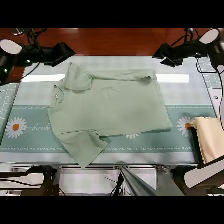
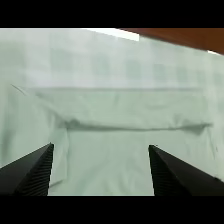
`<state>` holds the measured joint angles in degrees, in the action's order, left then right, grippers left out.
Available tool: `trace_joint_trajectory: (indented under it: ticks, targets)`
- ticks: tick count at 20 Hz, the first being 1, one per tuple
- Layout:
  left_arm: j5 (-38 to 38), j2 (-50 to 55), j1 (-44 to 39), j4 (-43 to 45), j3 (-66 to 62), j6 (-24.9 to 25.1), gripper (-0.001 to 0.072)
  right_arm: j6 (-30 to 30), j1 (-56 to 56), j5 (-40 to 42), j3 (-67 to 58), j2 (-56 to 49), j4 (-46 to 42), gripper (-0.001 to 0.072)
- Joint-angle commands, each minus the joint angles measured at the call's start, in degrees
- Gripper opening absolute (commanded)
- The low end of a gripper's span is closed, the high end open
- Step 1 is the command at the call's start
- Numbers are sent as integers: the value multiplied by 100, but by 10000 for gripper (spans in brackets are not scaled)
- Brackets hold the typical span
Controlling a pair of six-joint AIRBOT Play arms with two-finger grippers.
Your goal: Fold the shirts.
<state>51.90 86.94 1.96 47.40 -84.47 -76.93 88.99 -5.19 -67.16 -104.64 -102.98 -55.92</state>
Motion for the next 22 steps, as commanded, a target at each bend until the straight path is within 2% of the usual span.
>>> trace_joint_trajectory:
  ticks: [1,3,4,5,7,10,14,16,18,22]
  targets:
    - [2240,101,713,474,-741,-22,704,-160,-584,-1749,-219,107,-402,612]
    - [3331,20,1377,743,-798,-302,704,-348,-931,-2745,-146,463,-1392,613]
    - [3698,-85,1661,881,-579,-455,703,-435,-1082,-2837,72,767,-1788,616]
    - [3915,-258,1873,938,-205,-476,703,-411,-1246,-2658,407,1113,-1821,618]
    - [4155,-800,2181,955,977,-63,703,-518,-1556,-1987,1469,1961,-1502,618]
    - [3442,-1676,2802,962,3071,-20,703,-627,-1860,-1067,3316,3058,-857,618]
    - [2861,-2277,3801,684,4948,385,703,-1390,-1814,-621,5681,4315,186,618]
    - [2618,-2312,4035,243,5484,728,702,-1670,-1816,-568,6542,4782,623,618]
    - [2422,-2310,4052,-105,5781,994,702,-1696,-1816,-516,7099,5090,702,618]
    - [2302,-2288,4000,-302,6028,1193,702,-1690,-1816,-439,7429,5219,704,618]
